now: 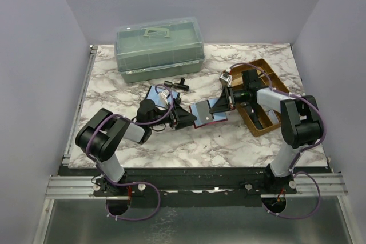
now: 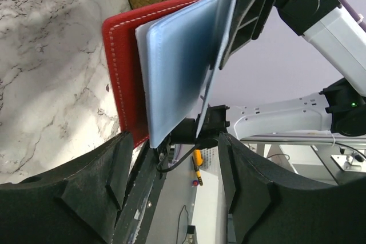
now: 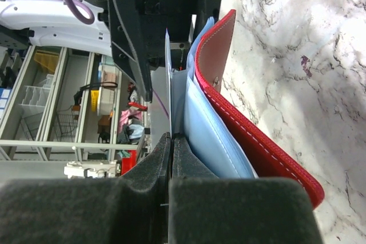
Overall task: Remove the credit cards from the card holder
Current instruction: Remove the credit card from the card holder.
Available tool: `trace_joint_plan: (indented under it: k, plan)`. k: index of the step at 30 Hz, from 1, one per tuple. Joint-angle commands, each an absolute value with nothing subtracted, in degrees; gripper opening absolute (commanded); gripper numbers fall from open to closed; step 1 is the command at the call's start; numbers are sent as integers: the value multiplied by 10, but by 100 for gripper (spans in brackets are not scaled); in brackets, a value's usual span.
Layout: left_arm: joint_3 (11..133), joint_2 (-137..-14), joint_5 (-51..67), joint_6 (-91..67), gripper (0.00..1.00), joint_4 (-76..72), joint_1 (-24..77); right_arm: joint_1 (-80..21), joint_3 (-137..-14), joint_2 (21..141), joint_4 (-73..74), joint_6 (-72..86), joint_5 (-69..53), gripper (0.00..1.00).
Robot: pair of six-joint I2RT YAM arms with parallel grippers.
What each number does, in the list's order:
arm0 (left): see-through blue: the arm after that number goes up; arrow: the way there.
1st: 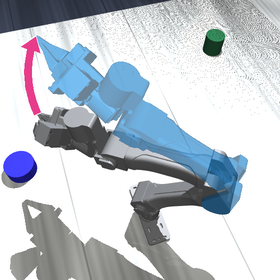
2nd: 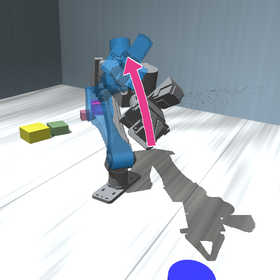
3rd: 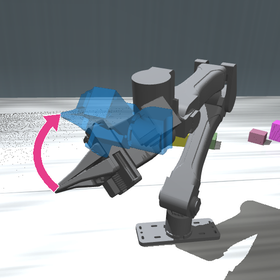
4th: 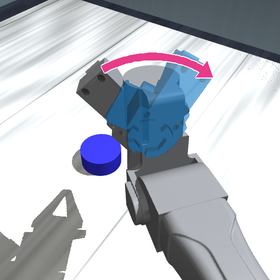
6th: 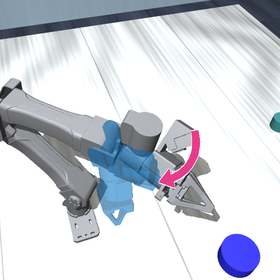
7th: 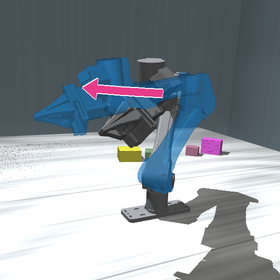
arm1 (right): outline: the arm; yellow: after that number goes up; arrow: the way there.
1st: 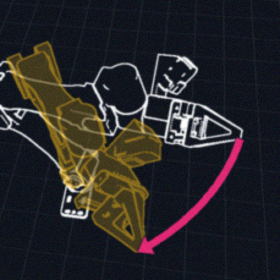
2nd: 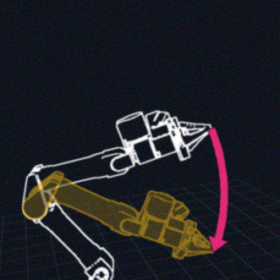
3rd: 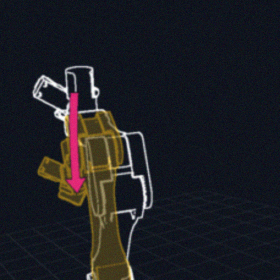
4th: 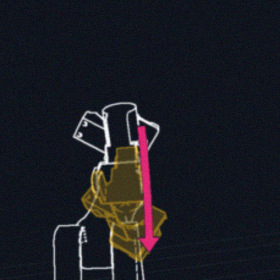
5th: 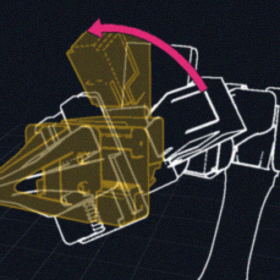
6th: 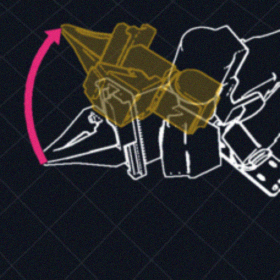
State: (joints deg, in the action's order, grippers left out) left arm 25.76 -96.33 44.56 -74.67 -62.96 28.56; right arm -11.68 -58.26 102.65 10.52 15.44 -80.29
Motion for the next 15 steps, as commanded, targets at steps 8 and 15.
trace_joint_plan:
  k: [8, 15]
  plan:
    - [242, -966, 455, -730, 67, -654, 282, -120, -572, 998, 73, 178, -842, 0]
    - [268, -975, 463, -745, 63, -663, 284, -120, -570, 998, 68, 183, -845, 0]
